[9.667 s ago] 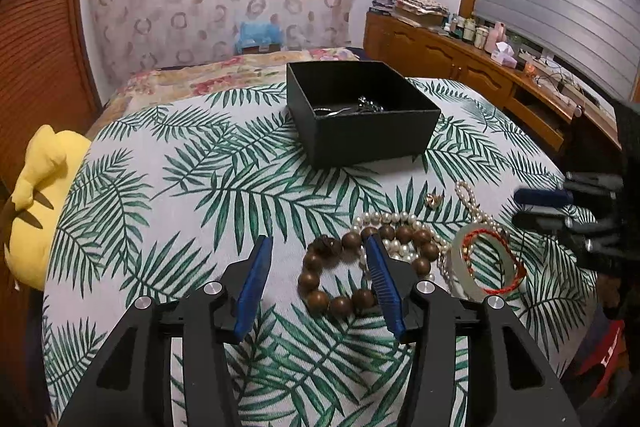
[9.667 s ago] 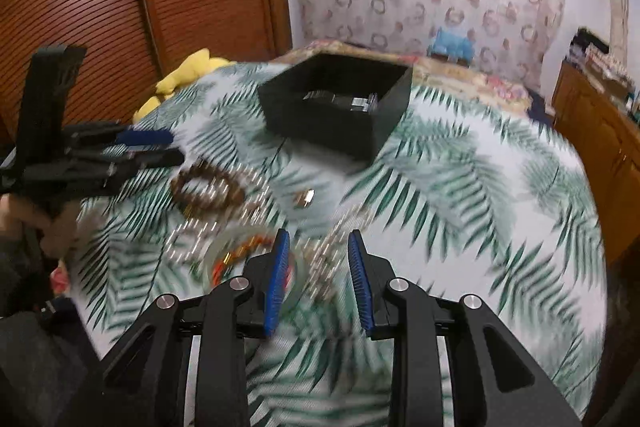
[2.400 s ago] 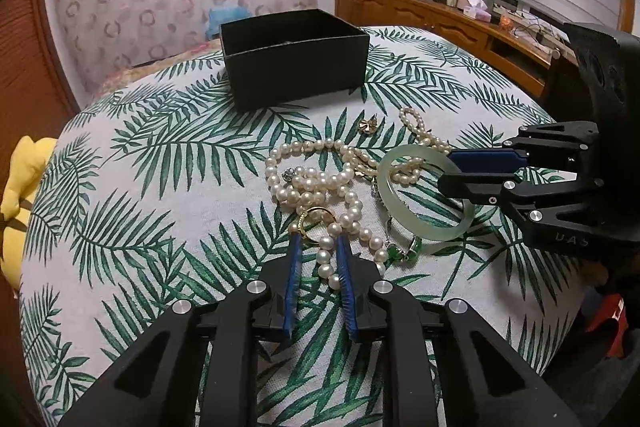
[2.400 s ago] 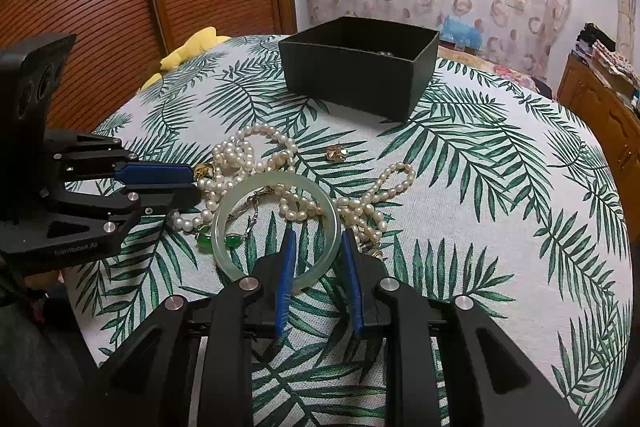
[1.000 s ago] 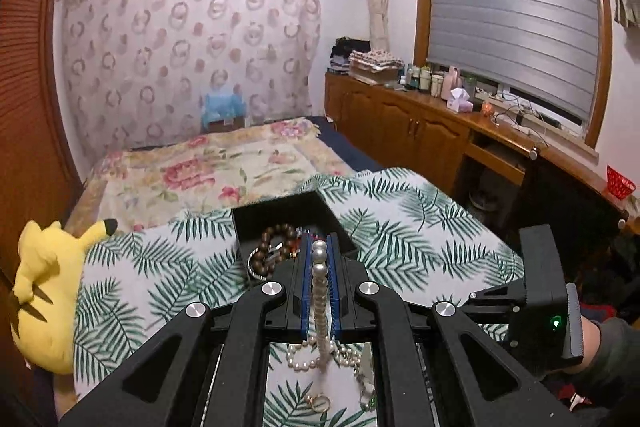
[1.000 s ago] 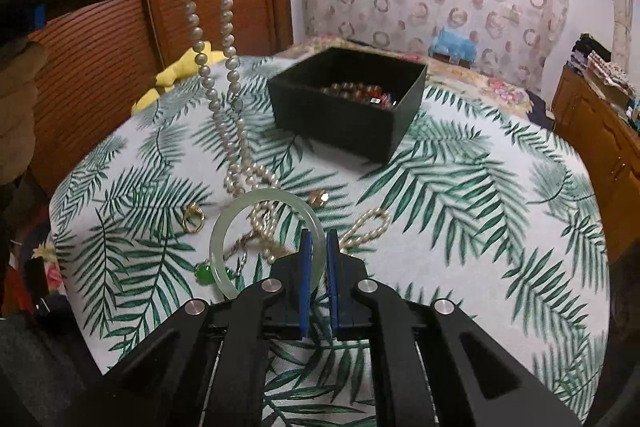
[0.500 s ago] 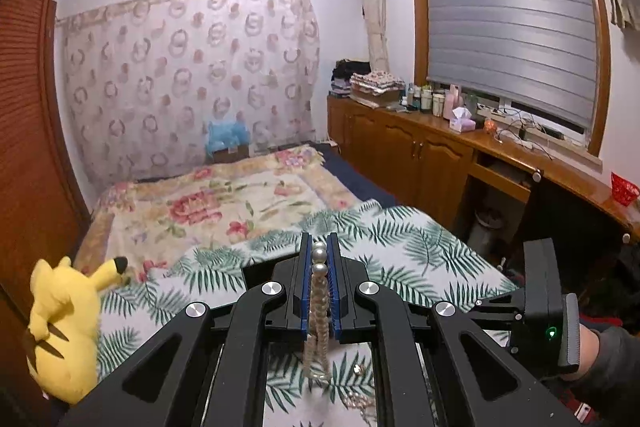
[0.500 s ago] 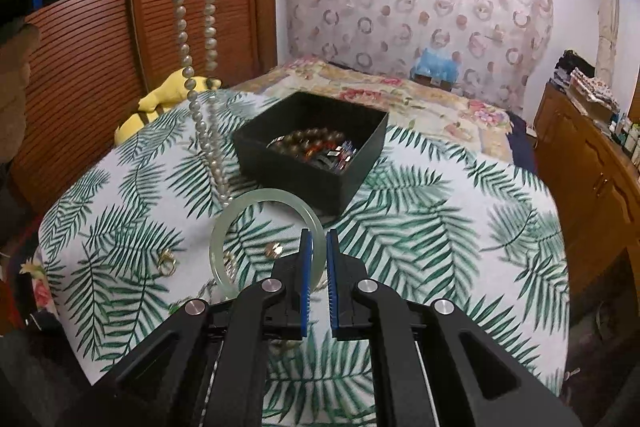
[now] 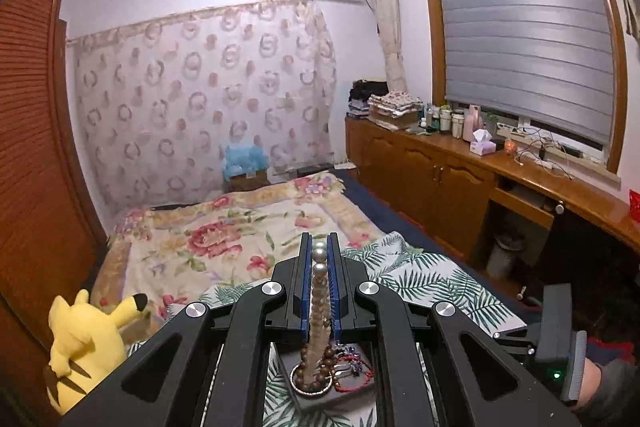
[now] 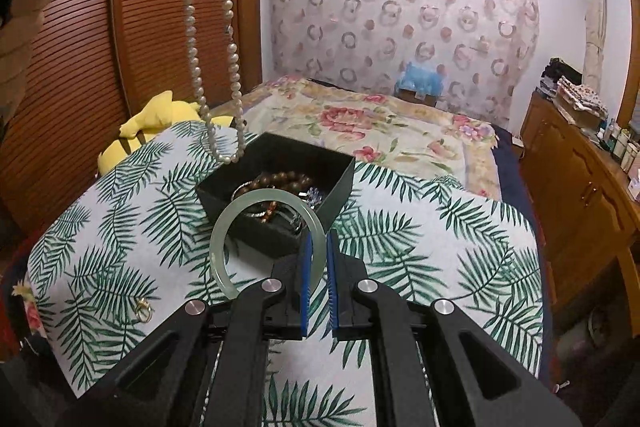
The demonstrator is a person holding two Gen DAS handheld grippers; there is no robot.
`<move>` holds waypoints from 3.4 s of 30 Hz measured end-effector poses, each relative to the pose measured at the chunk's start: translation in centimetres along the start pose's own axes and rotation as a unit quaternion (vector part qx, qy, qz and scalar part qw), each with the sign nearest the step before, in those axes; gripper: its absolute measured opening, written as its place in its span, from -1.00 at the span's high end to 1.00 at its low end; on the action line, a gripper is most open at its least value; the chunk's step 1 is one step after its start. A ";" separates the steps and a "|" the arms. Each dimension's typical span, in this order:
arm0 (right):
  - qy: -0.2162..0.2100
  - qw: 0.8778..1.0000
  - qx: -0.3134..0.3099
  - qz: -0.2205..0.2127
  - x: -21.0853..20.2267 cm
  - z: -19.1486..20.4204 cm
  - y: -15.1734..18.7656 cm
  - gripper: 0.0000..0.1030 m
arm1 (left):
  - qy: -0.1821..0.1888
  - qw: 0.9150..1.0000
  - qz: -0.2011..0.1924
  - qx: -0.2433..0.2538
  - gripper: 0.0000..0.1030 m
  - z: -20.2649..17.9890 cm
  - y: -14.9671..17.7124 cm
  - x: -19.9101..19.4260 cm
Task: Organize jewelry
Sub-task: 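Lift the pearl strand with the left while the right grips the jade bangle rim, then drop the pearls into the black box with the left while the right drops the bangle, then grasp the gold ring with the left while the right grasps the second pearl necklace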
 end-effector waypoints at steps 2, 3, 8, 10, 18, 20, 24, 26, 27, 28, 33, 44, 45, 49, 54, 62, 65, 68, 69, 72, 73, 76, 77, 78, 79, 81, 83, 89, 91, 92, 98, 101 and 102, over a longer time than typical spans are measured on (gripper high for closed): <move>0.001 1.000 -0.001 -0.003 0.1 0.0 -0.5 0.84 | -0.004 1.000 0.004 0.001 0.87 0.2 0.1 0.6; 0.001 1.000 -0.001 -0.005 0.1 0.0 -0.8 0.84 | -0.005 1.000 0.008 -0.001 0.87 0.4 0.2 1.0; 0.003 1.000 -0.008 -0.011 0.6 0.2 -2.2 0.84 | -0.002 0.999 0.029 -0.017 0.87 1.1 1.8 3.2; 0.002 1.000 -0.010 -0.012 0.9 0.1 -2.7 0.84 | 0.003 0.999 0.041 -0.024 0.87 1.3 2.9 4.3; 0.003 1.000 -0.003 -0.008 2.4 0.1 -3.8 0.84 | 0.034 0.996 0.068 -0.039 0.87 1.0 6.1 7.7; 0.005 1.000 -0.006 -0.005 3.0 0.1 -3.9 0.83 | 0.035 0.996 0.072 -0.043 0.87 1.3 6.8 7.9; 0.005 1.000 -0.007 0.001 4.5 0.4 -4.0 0.83 | 0.027 0.995 0.086 -0.052 0.87 1.6 9.2 7.9; 0.004 1.000 -0.007 0.005 5.3 0.5 -4.1 0.83 | 0.027 0.993 0.098 -0.057 0.87 1.6 10.7 8.0; 0.004 1.000 -0.006 0.008 6.0 0.5 -4.2 0.83 | 0.023 0.993 0.105 -0.058 0.86 1.7 11.5 8.1; 0.004 1.000 -0.005 0.010 6.4 0.5 -4.1 0.83 | 0.021 0.992 0.109 -0.059 0.86 1.7 12.2 8.1; 0.009 1.000 0.002 0.021 9.1 0.8 -4.4 0.83 | 0.014 0.990 0.124 -0.060 0.86 1.6 15.4 7.9; 0.025 0.999 -0.014 0.039 12.9 2.4 -4.4 0.81 | 0.021 0.988 0.144 -0.057 0.62 0.2 18.8 7.0; 0.024 0.999 -0.013 0.038 13.0 2.4 -4.4 0.79 | 0.021 0.987 0.146 -0.058 0.61 0.1 18.9 7.0; 0.029 0.999 -0.016 0.031 12.7 2.1 -4.4 0.73 | 0.027 0.987 0.149 -0.057 0.34 -0.5 19.7 6.3; 0.026 0.999 -0.016 0.012 10.4 1.4 -4.3 0.66 | 0.040 0.985 0.155 -0.058 0.25 -1.6 20.7 5.4; 0.002 1.000 -0.027 0.008 4.9 0.9 -1.2 0.55 | 0.057 0.984 0.165 -0.045 -0.20 -3.7 22.1 4.1; -0.002 0.999 -0.029 0.015 3.6 0.9 0.5 0.55 | 0.066 0.983 0.169 -0.043 -0.21 -4.4 22.5 3.7; -0.012 0.999 -0.024 0.030 3.1 0.8 2.4 0.54 | 0.069 0.982 0.173 -0.038 -0.21 -5.0 22.9 3.2; -0.011 0.999 -0.027 0.036 3.1 0.8 3.1 0.54 | 0.070 0.982 0.174 -0.036 -0.22 -5.3 23.1 3.1; -0.007 0.998 -0.041 0.057 3.6 0.8 5.1 0.54 | 0.073 0.981 0.175 -0.036 -0.30 -5.7 23.5 2.7; -0.007 0.997 -0.041 0.066 3.9 0.8 5.7 0.54 | 0.076 0.981 0.176 -0.039 -0.32 -5.8 23.7 2.5; -0.008 0.995 -0.042 0.086 4.8 0.5 6.9 0.54 | 0.077 0.980 0.181 -0.039 -0.32 -6.2 24.3 2.3; -0.009 0.995 -0.044 0.092 5.0 0.5 7.2 0.54 | 0.077 0.980 0.182 -0.038 -0.32 -6.2 24.4 2.2; -0.010 0.994 -0.046 0.097 5.3 0.5 7.4 0.54 | 0.076 0.979 0.184 -0.037 -0.32 -6.3 24.6 2.1; -0.010 0.993 -0.048 0.103 5.6 0.5 7.8 0.54 | 0.074 0.979 0.186 -0.037 -0.32 -6.3 24.8 2.0; -0.012 0.992 -0.049 0.115 6.2 0.6 8.3 0.54 | 0.074 0.978 0.189 -0.039 -0.32 -6.3 25.2 1.8; -0.013 0.992 -0.049 0.119 6.5 0.6 8.5 0.55 | 0.075 0.978 0.192 -0.040 -0.32 -6.4 25.6 1.6; -0.008 0.991 -0.050 0.120 7.0 0.5 8.3 0.55 | 0.075 0.975 0.203 -0.044 -0.32 -6.4 26.8 1.3; -0.009 0.991 -0.055 0.120 7.0 0.7 8.3 0.64 | 0.073 0.975 0.205 -0.044 -0.32 -6.4 27.1 1.1; -0.010 0.991 -0.057 0.121 6.9 0.8 8.4 0.79 | 0.073 0.975 0.205 -0.045 -0.32 -6.4 27.2 1.0; -0.004 0.991 -0.067 0.118 6.7 0.9 8.5 0.90 | 0.077 0.974 0.207 -0.047 -0.32 -6.7 27.6 0.3; 0.006 0.992 -0.063 0.105 6.1 0.6 8.3 0.90 | 0.081 0.974 0.205 -0.045 -0.32 -7.0 27.7 -0.1; 0.004 0.993 -0.058 0.099 5.7 0.4 8.1 0.90 | 0.083 0.974 0.205 -0.043 -0.32 -7.2 27.6 -0.2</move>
Point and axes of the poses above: each gripper's, at about its wrist camera, not at the fingertips, and x roughly the way its jaws point, z to its left, y to its underside, the point moved 6 cm from there along x, roughly the way its jaws point, and after that the axes turned 12 degrees about x, right-handed, at the moved point
